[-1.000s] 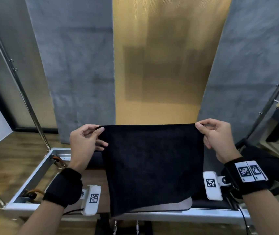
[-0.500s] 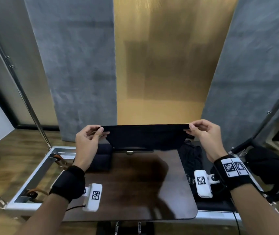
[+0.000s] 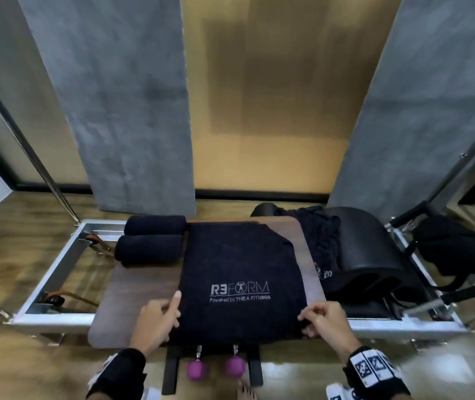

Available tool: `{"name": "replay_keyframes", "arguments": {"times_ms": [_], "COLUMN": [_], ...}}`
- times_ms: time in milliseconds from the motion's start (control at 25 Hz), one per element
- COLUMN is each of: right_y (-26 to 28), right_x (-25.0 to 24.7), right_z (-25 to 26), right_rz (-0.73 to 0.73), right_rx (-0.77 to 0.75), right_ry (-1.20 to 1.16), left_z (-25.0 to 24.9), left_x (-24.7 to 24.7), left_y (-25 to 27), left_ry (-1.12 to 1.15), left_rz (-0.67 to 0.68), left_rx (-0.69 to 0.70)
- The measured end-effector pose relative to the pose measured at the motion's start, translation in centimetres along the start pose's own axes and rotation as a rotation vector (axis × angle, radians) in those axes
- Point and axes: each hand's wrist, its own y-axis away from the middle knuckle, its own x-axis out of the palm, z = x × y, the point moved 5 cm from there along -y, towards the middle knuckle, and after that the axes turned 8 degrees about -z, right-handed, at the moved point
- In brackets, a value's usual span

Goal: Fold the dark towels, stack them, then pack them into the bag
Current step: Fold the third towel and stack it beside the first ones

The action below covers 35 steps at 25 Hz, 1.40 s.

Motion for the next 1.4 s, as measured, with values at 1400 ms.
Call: {"name": "replay_keyframes", "arguments": {"times_ms": [1400], "right_y": [-24.7], "right_x": [5.6], "right_z": [7.9], "right_rz": [0.097], "right_rx": [0.143], "right_ry": [0.081], "left_z": [-15.3], "left_x": [17.9], "left_y": [-12.5], "left_ry": [-0.803], "left_rz": [0.557], "left_rx": [0.304]}}
